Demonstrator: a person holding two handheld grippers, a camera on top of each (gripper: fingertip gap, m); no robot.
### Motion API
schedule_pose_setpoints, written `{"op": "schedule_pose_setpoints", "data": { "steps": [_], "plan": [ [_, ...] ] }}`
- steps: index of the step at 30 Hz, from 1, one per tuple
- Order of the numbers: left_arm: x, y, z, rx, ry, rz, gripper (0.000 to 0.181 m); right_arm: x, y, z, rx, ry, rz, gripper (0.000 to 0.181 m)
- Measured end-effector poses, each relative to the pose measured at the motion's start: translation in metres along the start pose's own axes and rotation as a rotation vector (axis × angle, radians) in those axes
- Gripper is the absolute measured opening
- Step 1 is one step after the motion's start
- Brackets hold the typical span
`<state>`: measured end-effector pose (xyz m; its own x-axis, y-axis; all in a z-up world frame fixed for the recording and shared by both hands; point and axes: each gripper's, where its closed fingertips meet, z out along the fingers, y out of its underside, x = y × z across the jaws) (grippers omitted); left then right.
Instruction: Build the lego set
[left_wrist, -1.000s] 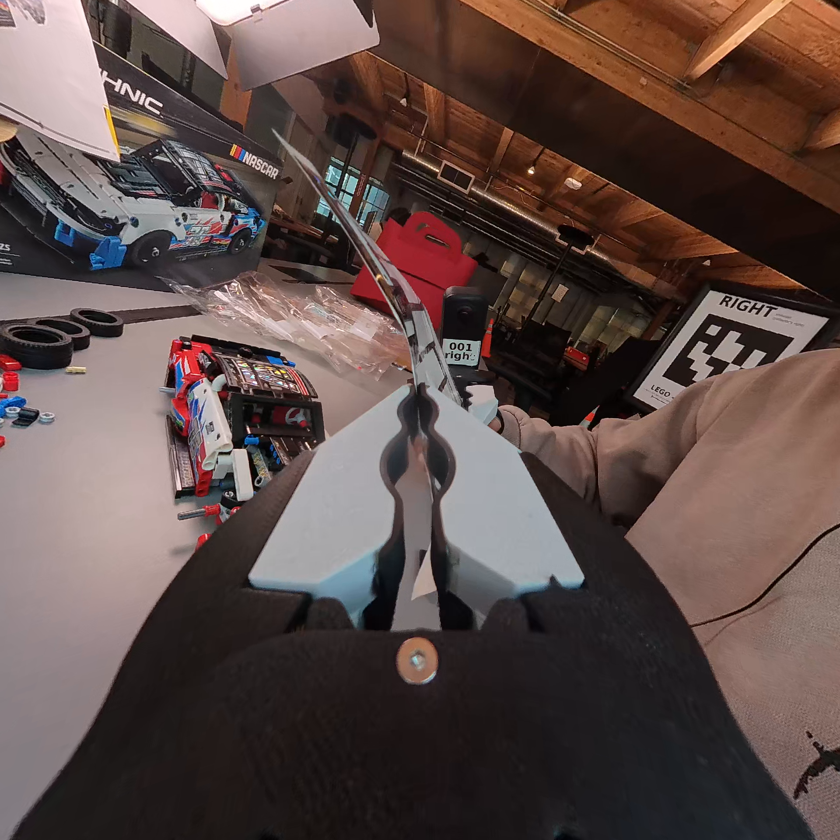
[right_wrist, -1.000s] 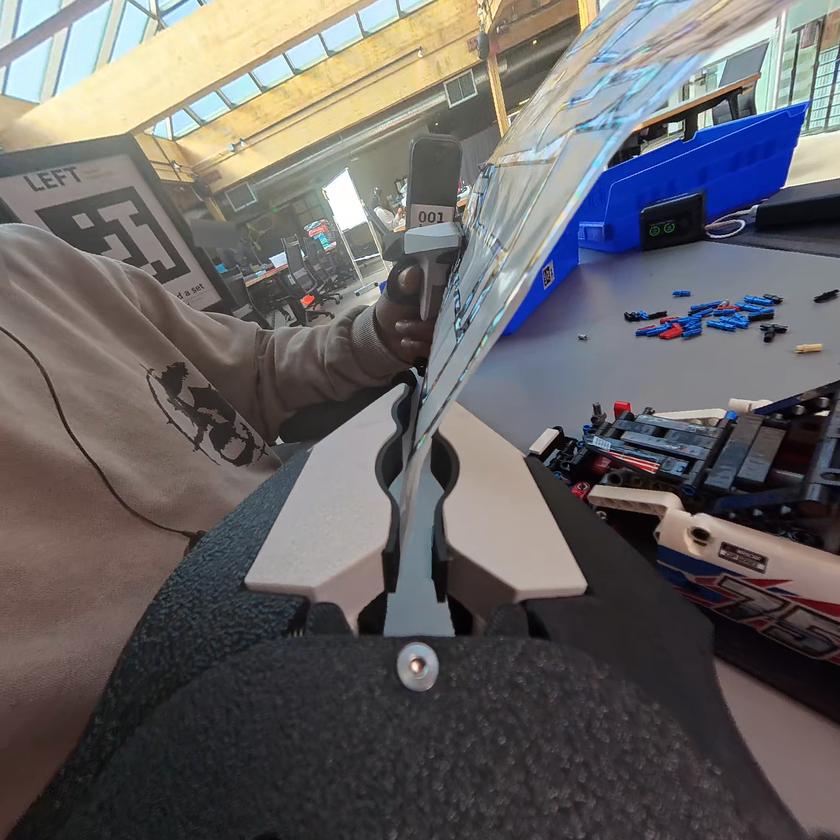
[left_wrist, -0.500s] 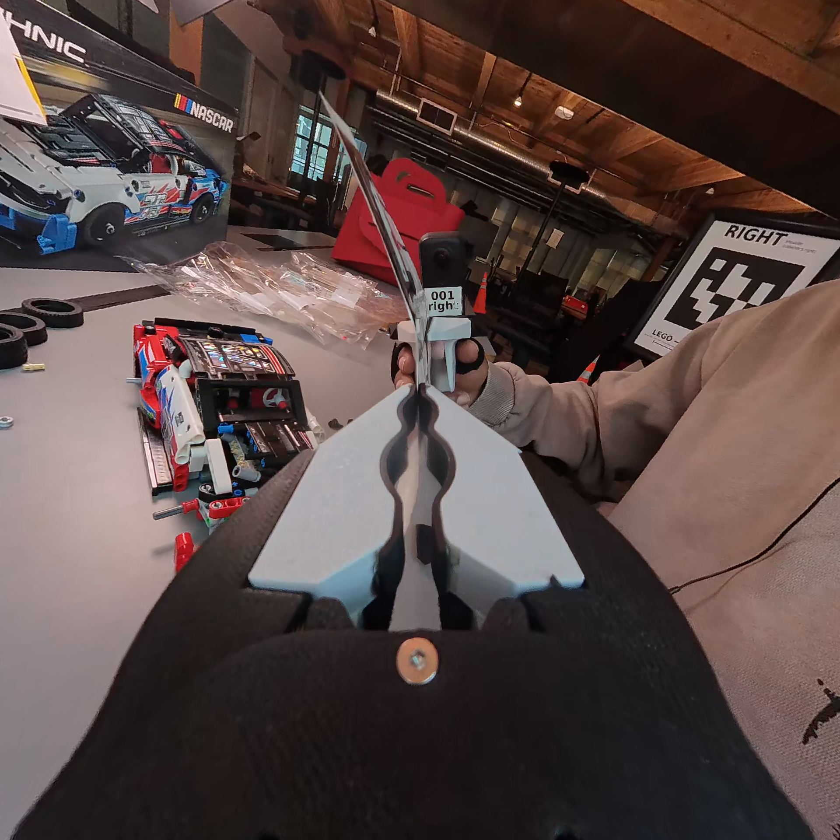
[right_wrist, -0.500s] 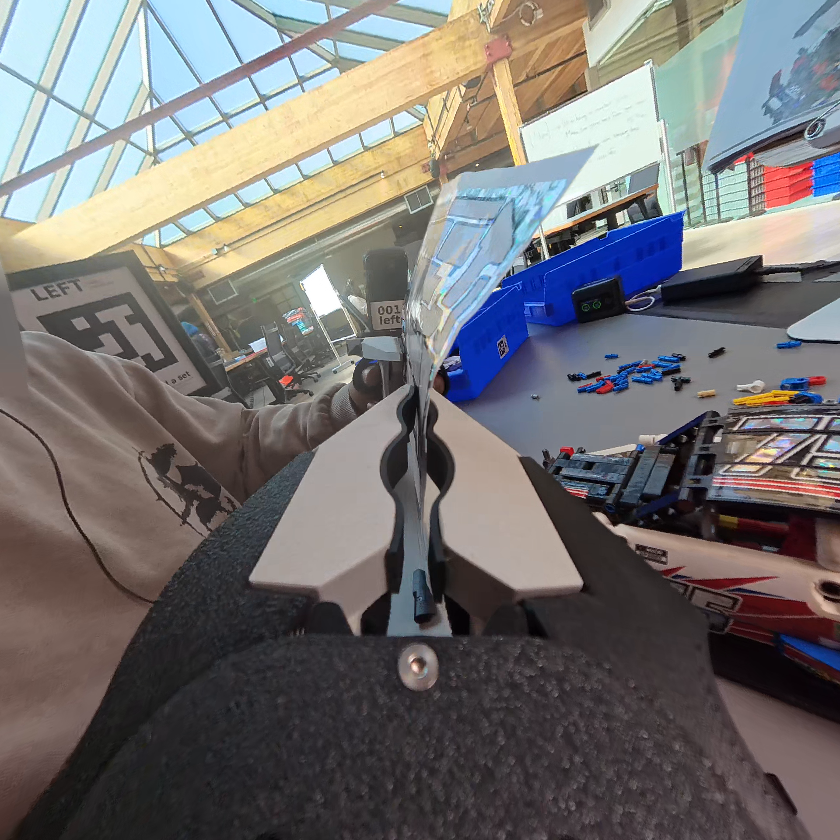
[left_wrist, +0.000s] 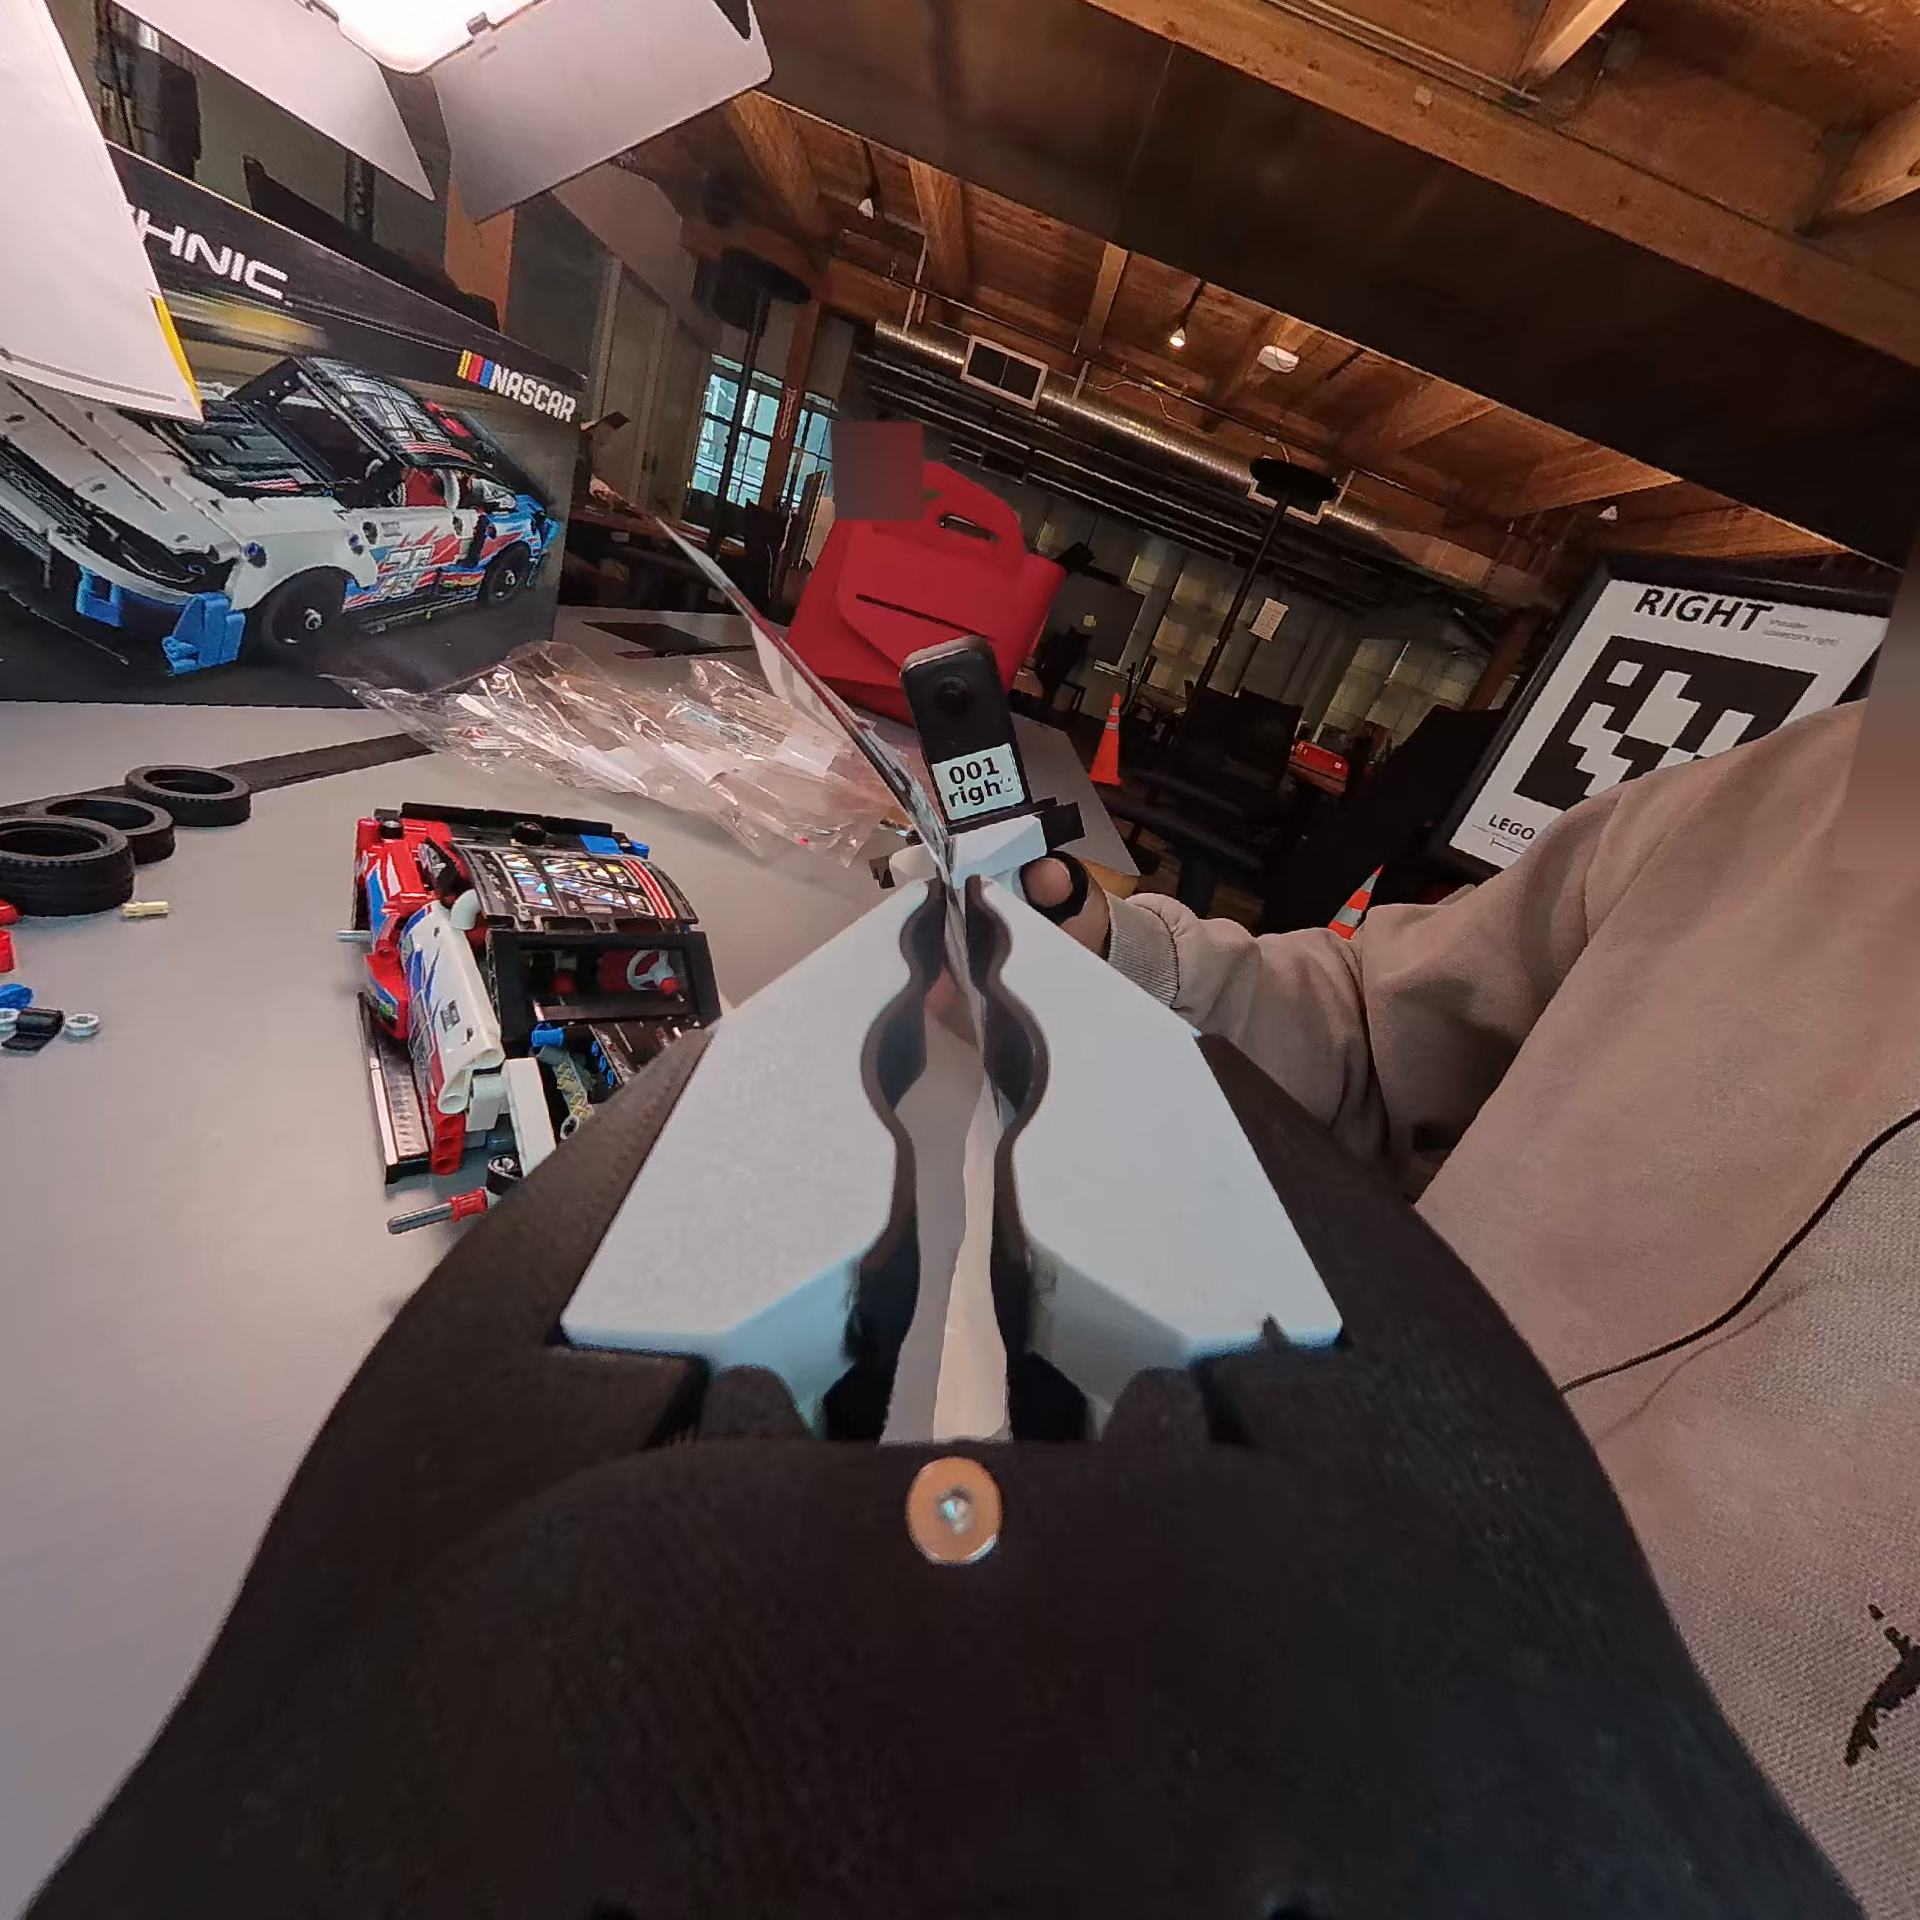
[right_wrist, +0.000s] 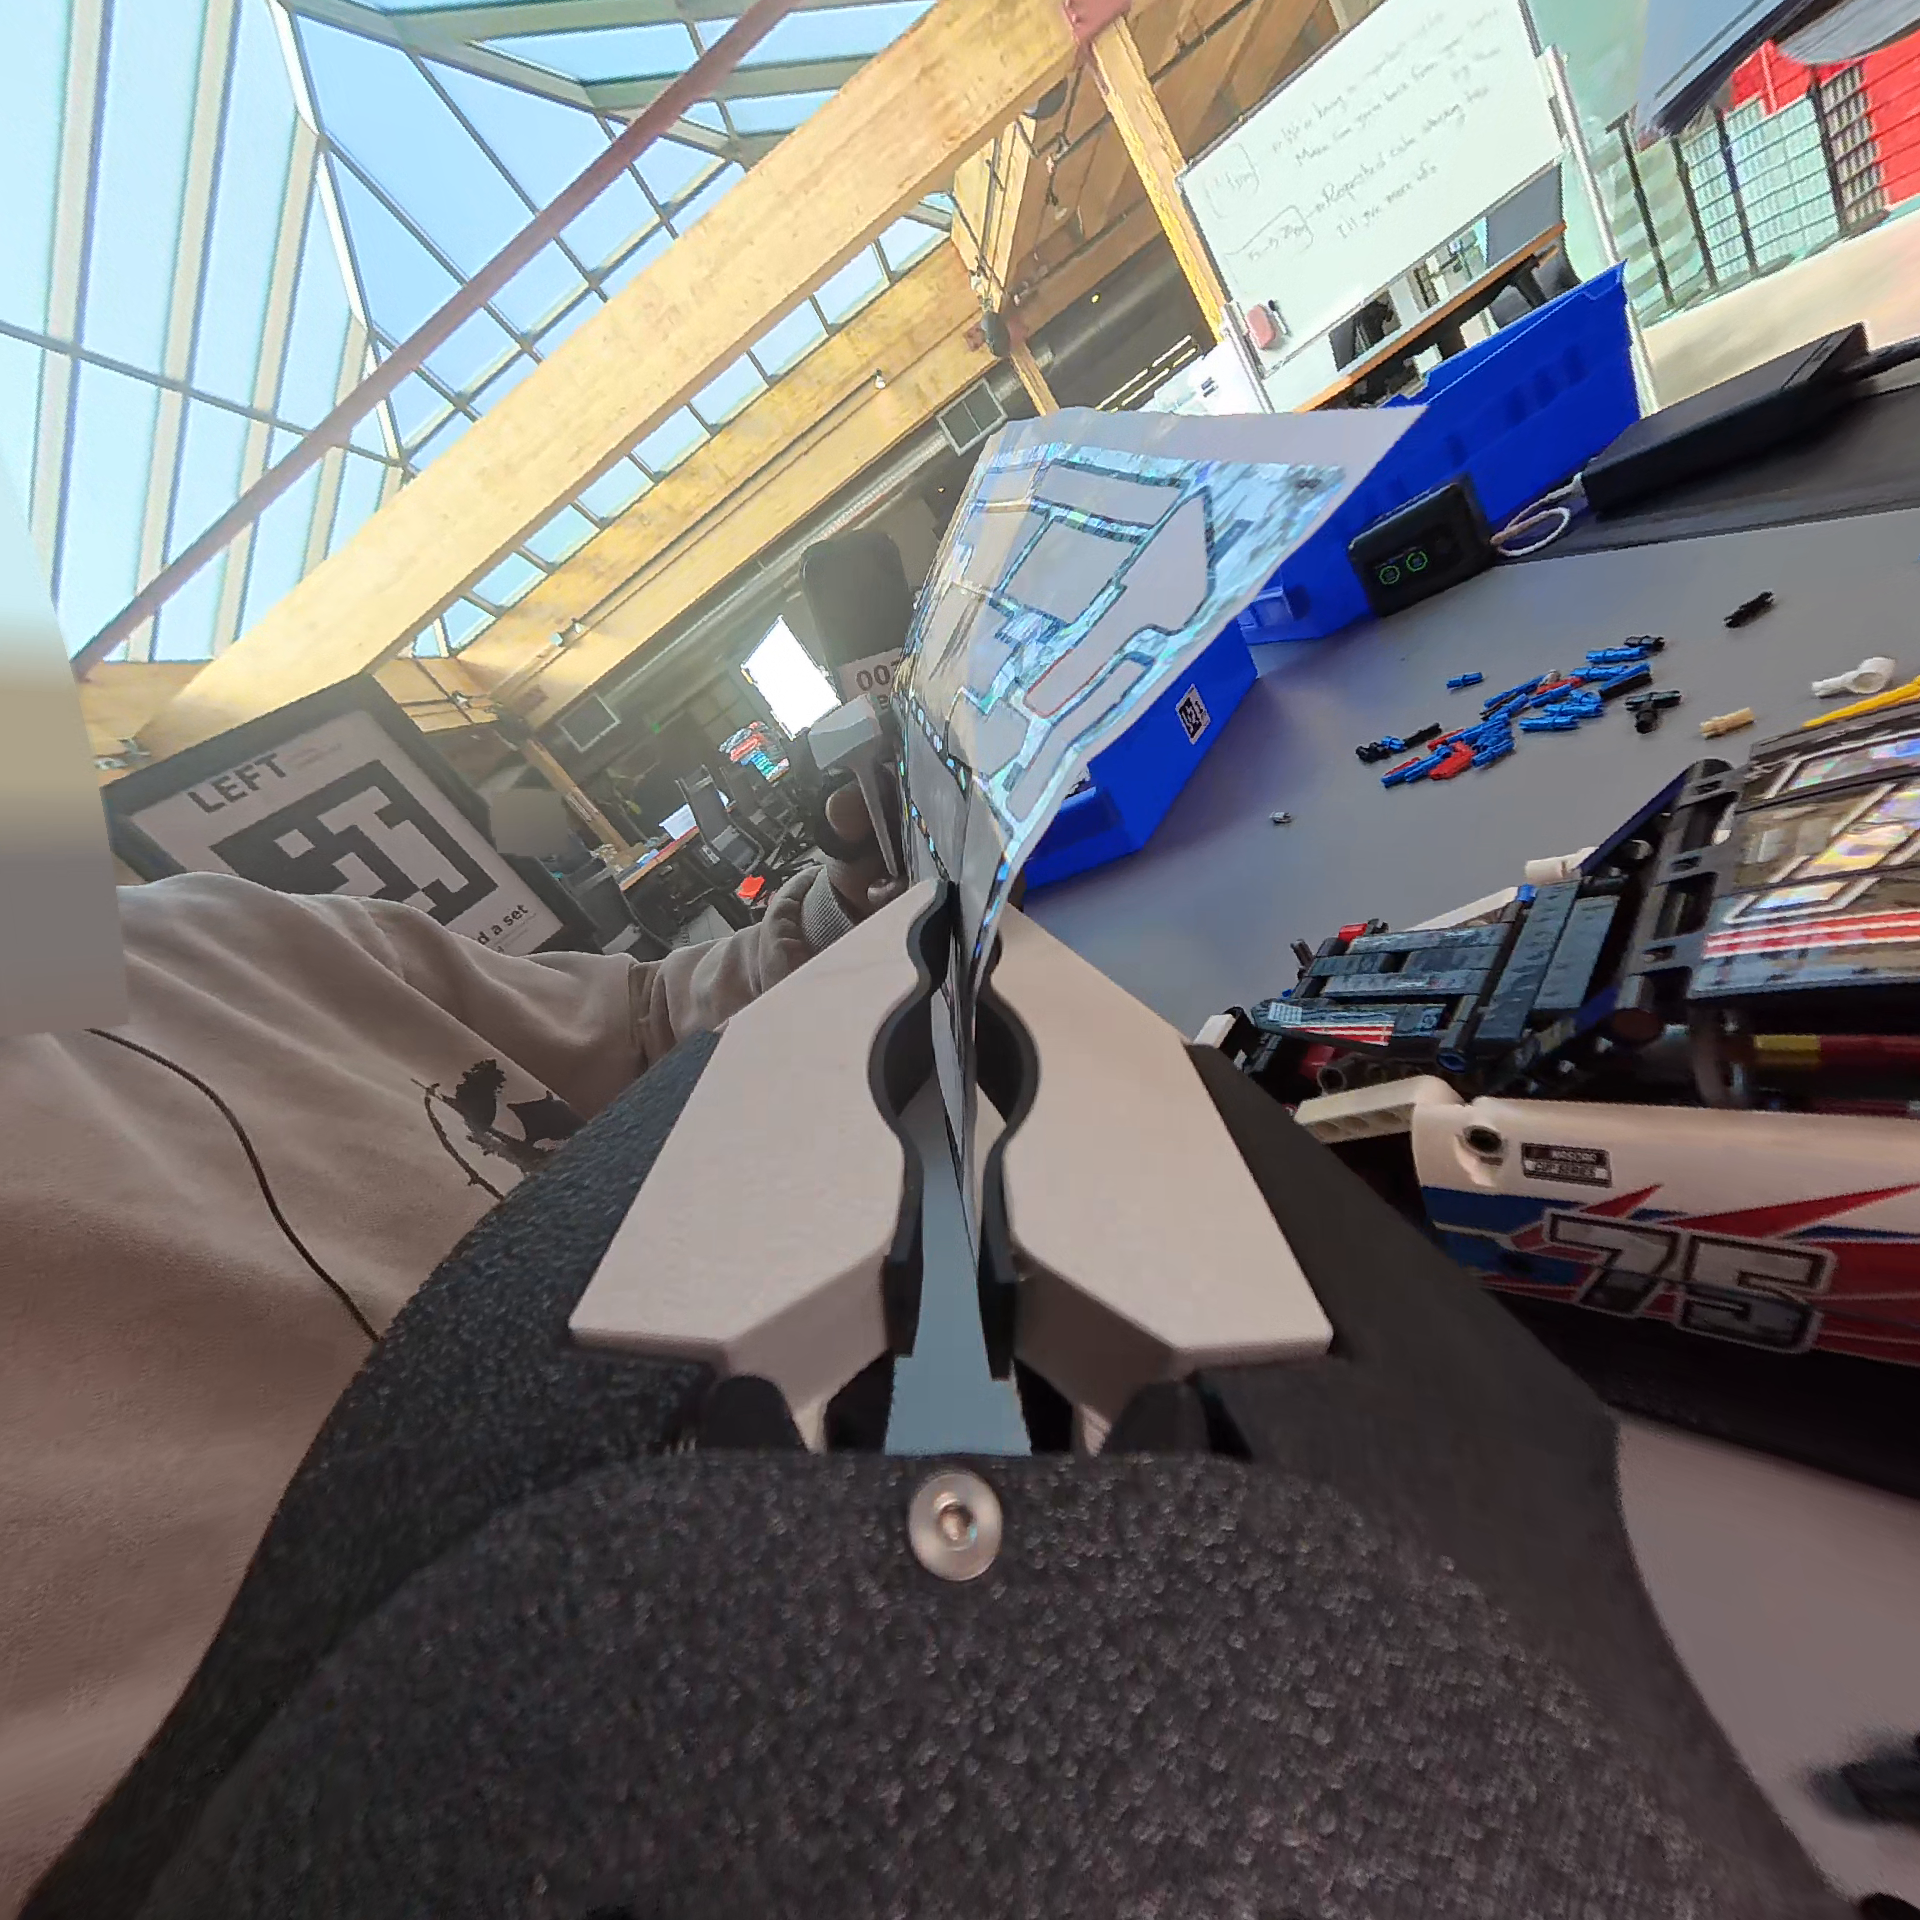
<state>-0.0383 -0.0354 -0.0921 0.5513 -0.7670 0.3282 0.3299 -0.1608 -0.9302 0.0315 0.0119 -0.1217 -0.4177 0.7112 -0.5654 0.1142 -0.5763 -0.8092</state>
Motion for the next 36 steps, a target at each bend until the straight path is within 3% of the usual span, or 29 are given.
{"op": "schedule_pose_setpoints", "data": {
  "steps": [11, 16, 20, 22, 25, 27, 29, 33, 36],
  "plan": [
    [-0.003, 0.000, -0.001, 0.007, -0.006, -0.021, 0.000, 0.007, 0.006, 0.003, -0.041, 0.072, -0.040, 0.000],
    [-0.004, -0.002, -0.002, 0.017, -0.015, -0.018, 0.000, 0.012, -0.023, -0.009, 0.018, 0.258, -0.346, 0.017],
    [-0.005, -0.007, -0.003, 0.032, -0.025, -0.018, 0.000, 0.002, -0.062, -0.024, 0.025, 0.480, -0.758, 0.025],
    [-0.005, -0.009, -0.004, 0.039, -0.029, -0.013, 0.000, -0.016, -0.069, -0.015, -0.043, 0.523, -0.962, 0.026],
    [-0.005, -0.009, -0.003, 0.037, -0.038, -0.006, 0.000, -0.032, -0.052, 0.012, -0.261, 0.514, -1.151, 0.026],
    [-0.003, -0.009, -0.002, 0.035, -0.037, 0.006, 0.000, -0.027, -0.059, 0.019, -0.359, 0.652, -1.299, 0.030],
    [0.001, -0.012, -0.002, 0.043, -0.036, 0.019, 0.000, -0.036, -0.072, 0.026, -0.344, 0.691, -1.350, 0.030],
    [0.005, -0.016, -0.003, 0.046, -0.038, 0.045, 0.000, -0.066, -0.078, 0.050, -0.291, 0.533, -1.244, 0.031],
    [0.005, -0.016, -0.005, 0.046, -0.043, 0.042, 0.000, -0.084, -0.105, 0.050, -0.190, 0.603, -1.332, 0.033]
  ]
}}
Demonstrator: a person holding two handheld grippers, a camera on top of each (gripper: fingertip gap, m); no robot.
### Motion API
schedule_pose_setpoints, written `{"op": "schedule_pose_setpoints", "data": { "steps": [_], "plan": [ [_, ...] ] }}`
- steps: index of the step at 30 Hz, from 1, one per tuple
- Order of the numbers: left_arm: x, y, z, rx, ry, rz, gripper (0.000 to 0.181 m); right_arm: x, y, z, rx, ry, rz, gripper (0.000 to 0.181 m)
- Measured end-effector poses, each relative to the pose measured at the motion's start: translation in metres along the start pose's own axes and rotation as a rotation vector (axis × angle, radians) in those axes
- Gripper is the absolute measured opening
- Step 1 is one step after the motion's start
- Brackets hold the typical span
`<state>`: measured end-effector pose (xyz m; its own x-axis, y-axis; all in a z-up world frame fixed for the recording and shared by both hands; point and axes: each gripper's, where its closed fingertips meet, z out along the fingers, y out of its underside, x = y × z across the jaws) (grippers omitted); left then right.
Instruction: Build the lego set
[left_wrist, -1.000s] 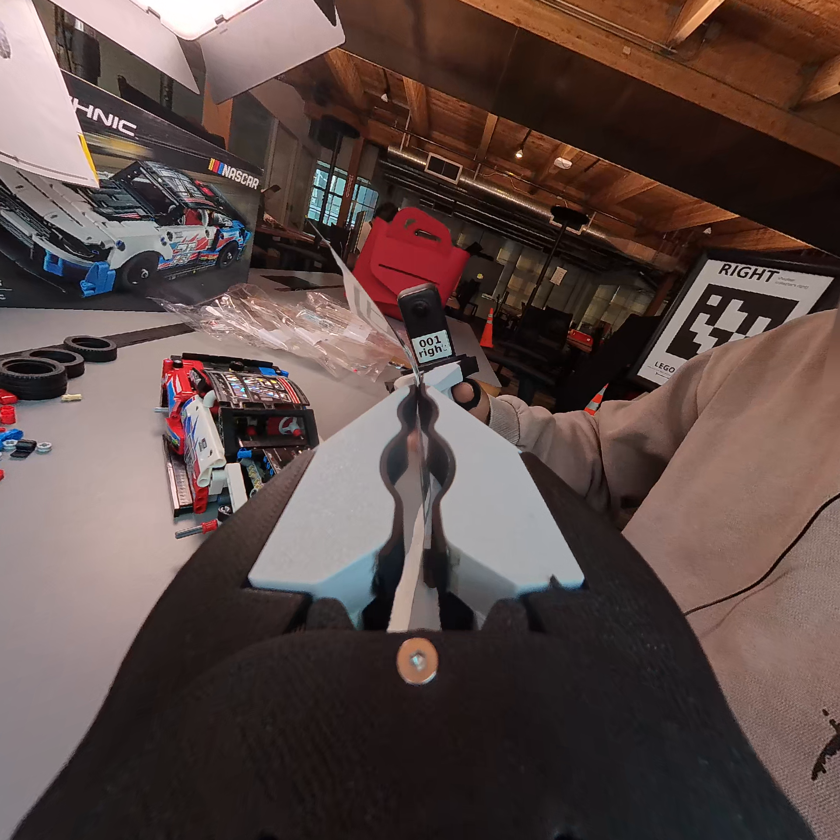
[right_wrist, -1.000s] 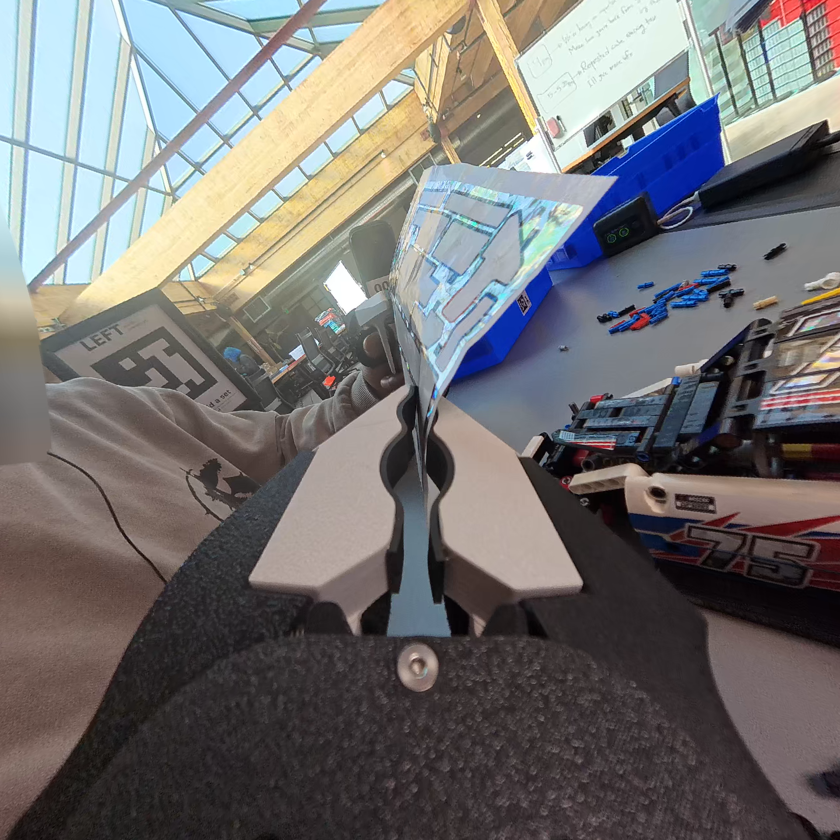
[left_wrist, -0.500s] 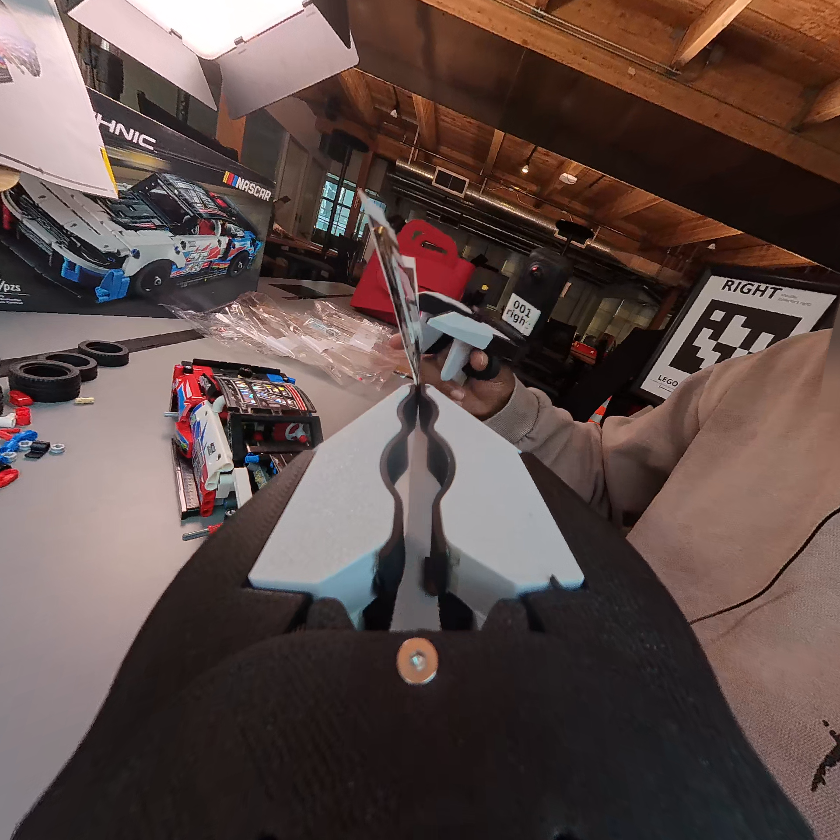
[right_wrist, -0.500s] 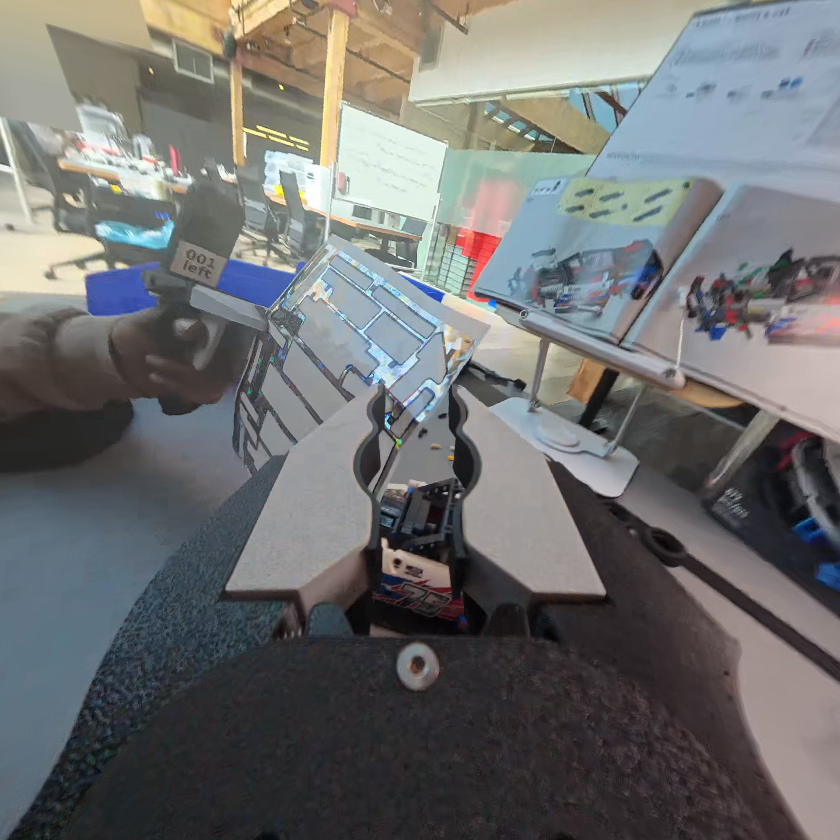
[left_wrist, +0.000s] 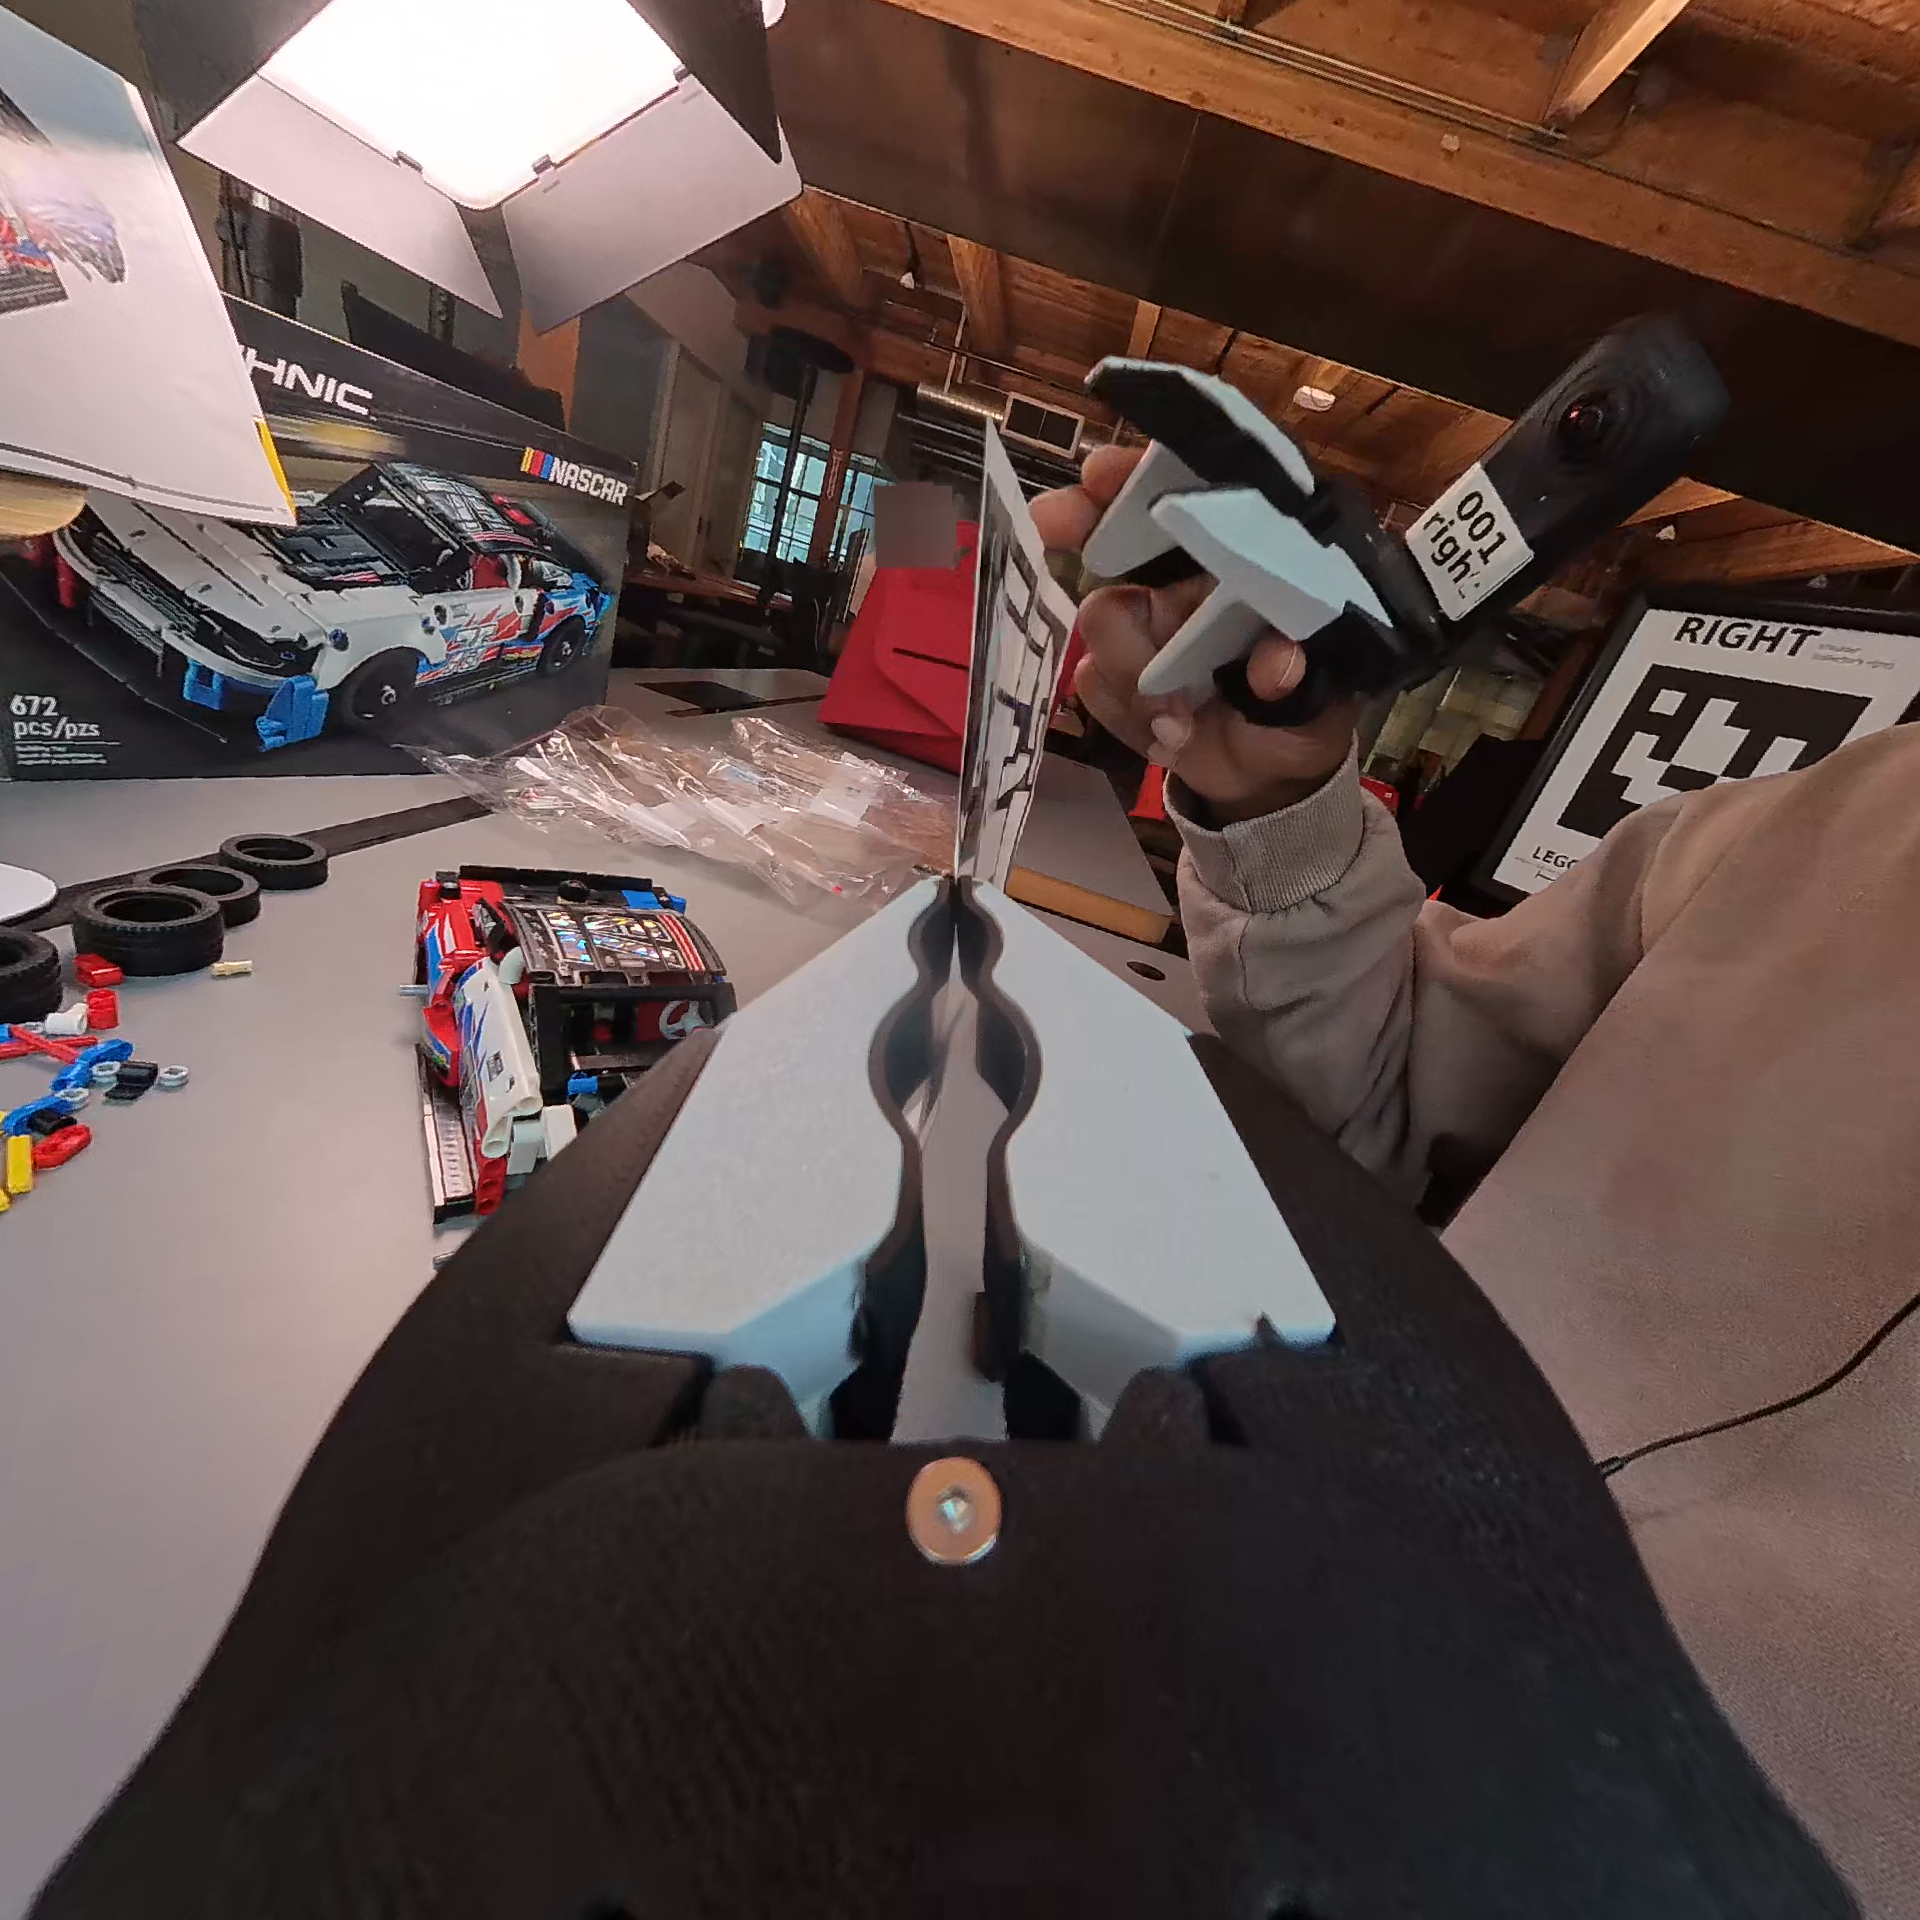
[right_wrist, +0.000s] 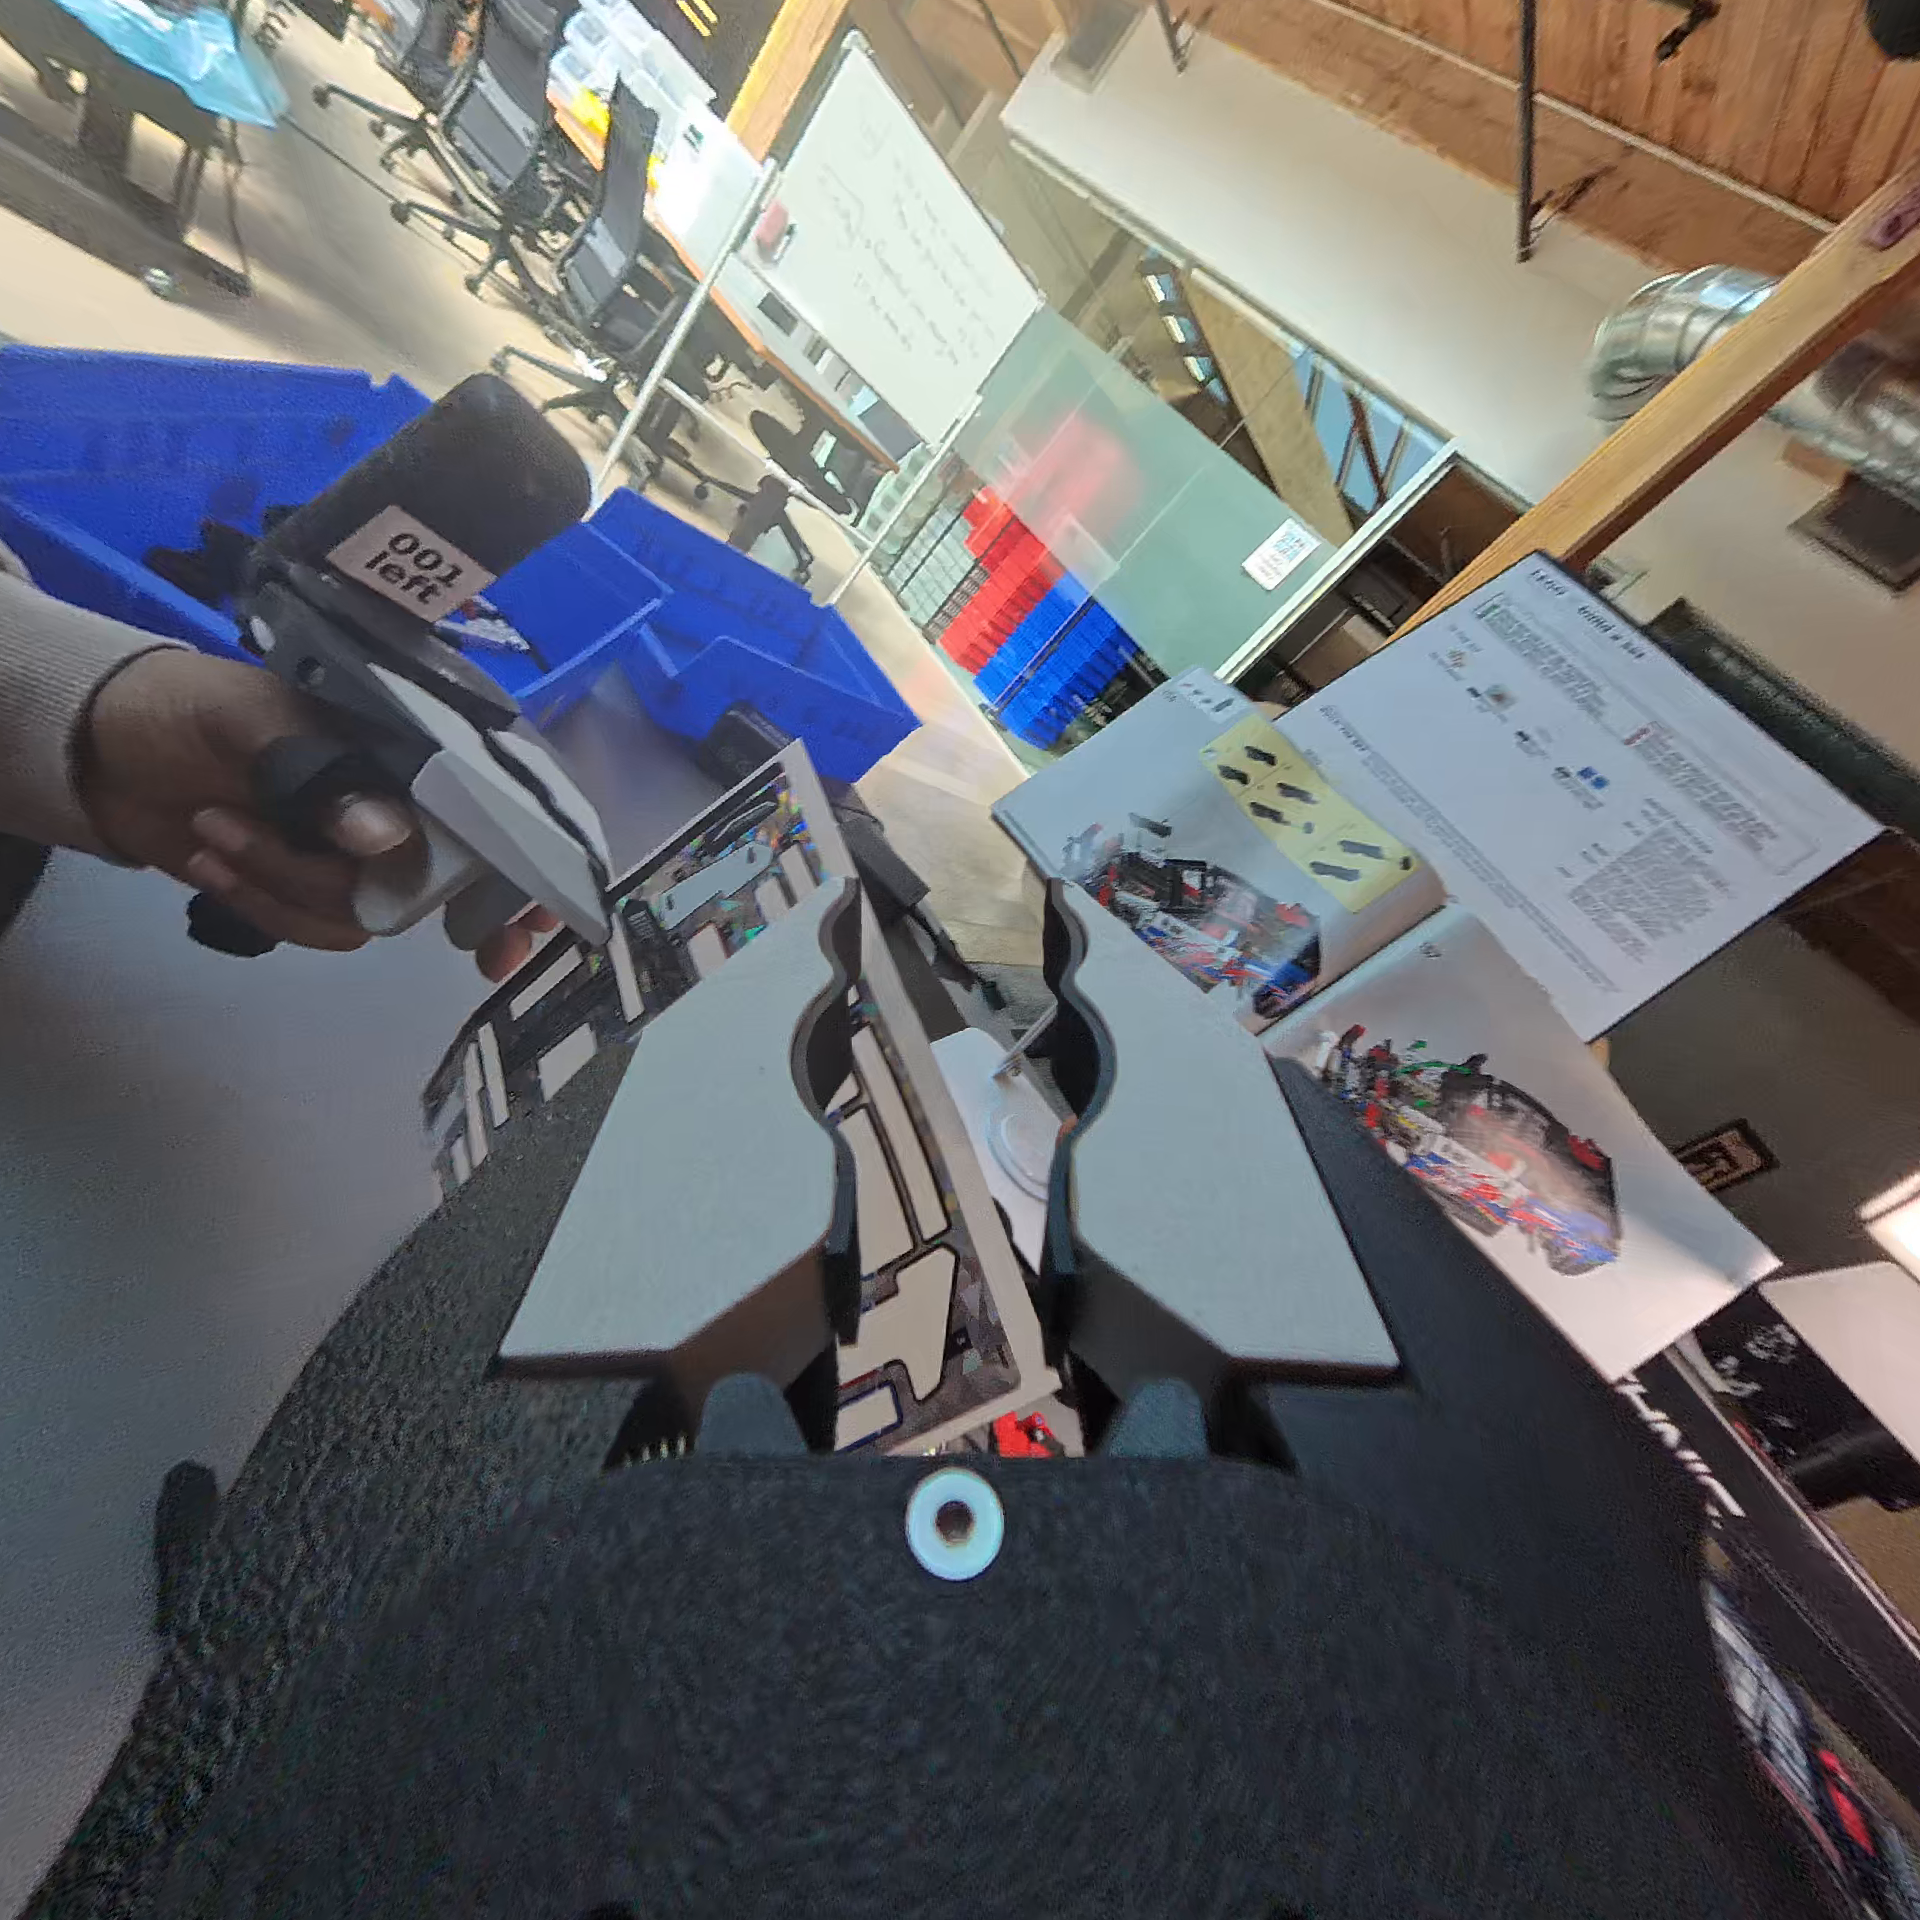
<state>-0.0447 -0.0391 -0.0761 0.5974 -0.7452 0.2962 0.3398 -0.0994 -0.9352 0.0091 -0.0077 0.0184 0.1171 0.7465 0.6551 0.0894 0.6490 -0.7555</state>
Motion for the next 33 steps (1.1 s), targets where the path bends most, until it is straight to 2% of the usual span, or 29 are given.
{"op": "schedule_pose_setpoints", "data": {
  "steps": [3, 6, 8, 10, 13, 17, 26, 33],
  "plan": [
    [0.001, -0.003, -0.002, 0.014, 0.007, -0.014, 0.000, 0.019, -0.021, -0.010, 0.055, 0.055, 0.014, 0.033],
    [0.001, -0.006, -0.002, 0.025, 0.012, -0.025, 0.000, 0.003, -0.035, -0.013, 0.089, -0.065, 0.068, 0.027],
    [0.002, -0.006, -0.002, 0.025, 0.014, -0.025, 0.000, -0.021, -0.028, -0.005, 0.054, -0.177, 0.090, 0.026],
    [0.003, -0.005, -0.001, 0.024, 0.019, -0.024, 0.000, -0.045, -0.008, 0.008, -0.013, -0.253, 0.065, 0.030],
    [0.005, -0.004, 0.000, 0.022, 0.025, -0.021, 0.000, -0.073, 0.021, 0.028, -0.083, -0.332, 0.050, 0.036],
    [0.007, -0.001, 0.001, 0.012, 0.038, -0.023, 0.000, -0.088, 0.039, 0.043, -0.109, -0.365, 0.073, 0.040],
    [0.017, 0.006, 0.003, -0.022, 0.097, 0.031, 0.000, -0.101, 0.047, 0.045, -0.113, -0.478, 0.119, 0.039],
    [0.028, 0.008, 0.004, -0.029, 0.141, 0.078, 0.000, -0.115, 0.038, 0.034, -0.037, -0.568, 0.152, 0.028]
  ]
}}
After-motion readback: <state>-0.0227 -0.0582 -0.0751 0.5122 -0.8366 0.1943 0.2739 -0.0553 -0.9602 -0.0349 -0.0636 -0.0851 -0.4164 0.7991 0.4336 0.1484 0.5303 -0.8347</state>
